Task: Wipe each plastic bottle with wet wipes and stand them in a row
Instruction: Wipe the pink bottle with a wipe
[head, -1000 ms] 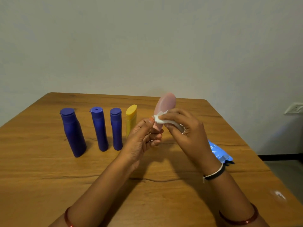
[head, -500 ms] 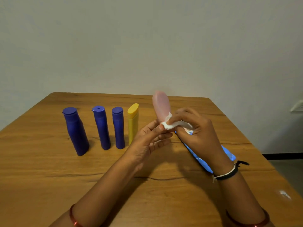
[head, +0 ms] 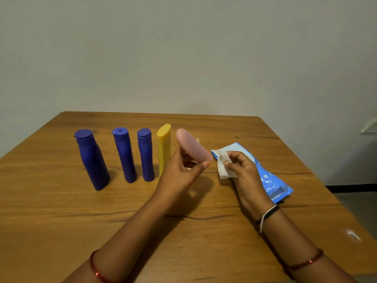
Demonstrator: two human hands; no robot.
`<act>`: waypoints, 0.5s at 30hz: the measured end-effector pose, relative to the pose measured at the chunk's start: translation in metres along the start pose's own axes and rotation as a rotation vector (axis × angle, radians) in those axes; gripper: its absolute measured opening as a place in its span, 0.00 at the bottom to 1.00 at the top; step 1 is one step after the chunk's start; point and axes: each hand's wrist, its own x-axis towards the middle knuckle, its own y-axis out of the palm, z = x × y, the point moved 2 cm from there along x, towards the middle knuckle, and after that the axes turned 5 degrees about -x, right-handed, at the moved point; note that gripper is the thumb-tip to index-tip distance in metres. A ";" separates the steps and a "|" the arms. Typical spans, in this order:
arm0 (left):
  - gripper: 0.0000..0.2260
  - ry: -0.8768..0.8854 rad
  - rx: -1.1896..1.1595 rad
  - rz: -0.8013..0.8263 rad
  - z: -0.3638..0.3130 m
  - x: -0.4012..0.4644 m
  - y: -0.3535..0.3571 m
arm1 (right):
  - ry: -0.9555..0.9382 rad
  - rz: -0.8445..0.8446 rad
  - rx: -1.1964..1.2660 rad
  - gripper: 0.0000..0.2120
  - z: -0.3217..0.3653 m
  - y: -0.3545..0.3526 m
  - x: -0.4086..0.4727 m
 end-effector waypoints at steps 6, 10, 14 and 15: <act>0.20 0.072 0.435 0.091 0.013 -0.003 0.007 | -0.005 0.038 -0.026 0.10 -0.010 0.004 0.009; 0.17 0.090 0.453 0.130 0.020 -0.004 0.012 | 0.037 0.013 -0.051 0.11 -0.013 0.000 0.017; 0.15 0.091 0.377 0.124 0.027 -0.003 0.016 | 0.059 -0.019 -0.044 0.10 -0.011 -0.007 0.022; 0.16 0.071 0.365 0.131 0.030 -0.003 0.018 | 0.066 -0.028 -0.035 0.11 -0.011 -0.009 0.023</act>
